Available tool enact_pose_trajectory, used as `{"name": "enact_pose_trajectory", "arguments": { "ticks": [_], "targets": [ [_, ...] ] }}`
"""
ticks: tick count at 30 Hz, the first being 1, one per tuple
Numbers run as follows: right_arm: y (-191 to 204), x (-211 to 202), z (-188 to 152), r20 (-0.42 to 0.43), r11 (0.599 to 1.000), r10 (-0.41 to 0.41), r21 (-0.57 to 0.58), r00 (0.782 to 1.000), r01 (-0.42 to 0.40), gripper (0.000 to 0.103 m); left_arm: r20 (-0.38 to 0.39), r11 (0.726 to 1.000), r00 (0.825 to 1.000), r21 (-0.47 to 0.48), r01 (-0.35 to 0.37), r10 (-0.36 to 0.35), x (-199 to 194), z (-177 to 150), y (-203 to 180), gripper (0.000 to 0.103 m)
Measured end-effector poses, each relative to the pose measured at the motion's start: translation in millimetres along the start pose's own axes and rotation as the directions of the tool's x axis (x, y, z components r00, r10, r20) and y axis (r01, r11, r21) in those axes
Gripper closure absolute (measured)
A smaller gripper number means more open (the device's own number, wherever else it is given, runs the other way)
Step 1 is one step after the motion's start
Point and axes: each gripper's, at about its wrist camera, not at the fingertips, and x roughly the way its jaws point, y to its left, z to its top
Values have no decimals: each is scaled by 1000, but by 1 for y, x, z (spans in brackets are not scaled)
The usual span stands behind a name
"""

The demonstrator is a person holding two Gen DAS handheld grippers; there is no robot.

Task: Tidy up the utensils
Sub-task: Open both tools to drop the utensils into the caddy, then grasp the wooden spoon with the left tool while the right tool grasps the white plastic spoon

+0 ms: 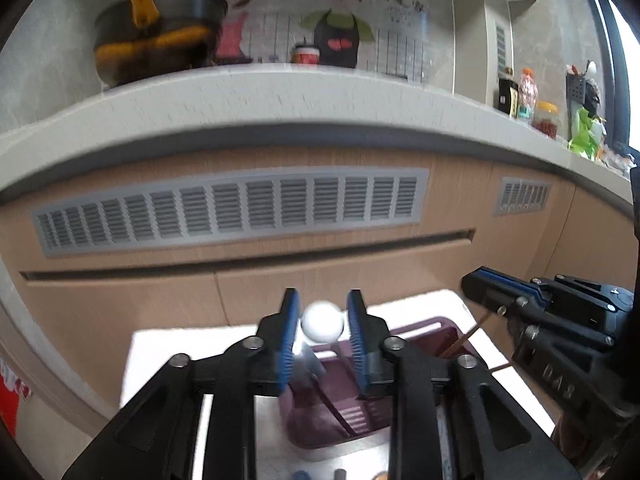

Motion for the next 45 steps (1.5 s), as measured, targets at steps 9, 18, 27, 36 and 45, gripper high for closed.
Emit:
{"name": "enact_pose_trajectory", "arguments": {
  "ticks": [9, 18, 27, 36, 45],
  "targets": [
    [-7, -29, -12, 38, 999, -29, -31, 999, 30, 35, -7, 998, 999, -60, -34, 34, -22, -14, 10, 43],
    [6, -87, -42, 79, 993, -26, -111, 997, 34, 3, -78, 996, 995, -54, -73, 69, -55, -66, 3, 33],
    [13, -98, -104, -28, 982, -46, -184, 999, 40, 2, -237, 993, 968, -70, -97, 78, -69, -145, -1, 27],
    [3, -59, -172, -291, 998, -19, -68, 957, -1, 2, -295, 984, 952, -125, -128, 86, -94, -187, 10, 26],
    [-5, -56, -197, -360, 997, -53, -70, 931, 30, 2, -297, 987, 941, -27, 161, -162, -86, -183, -31, 37]
  ]
}}
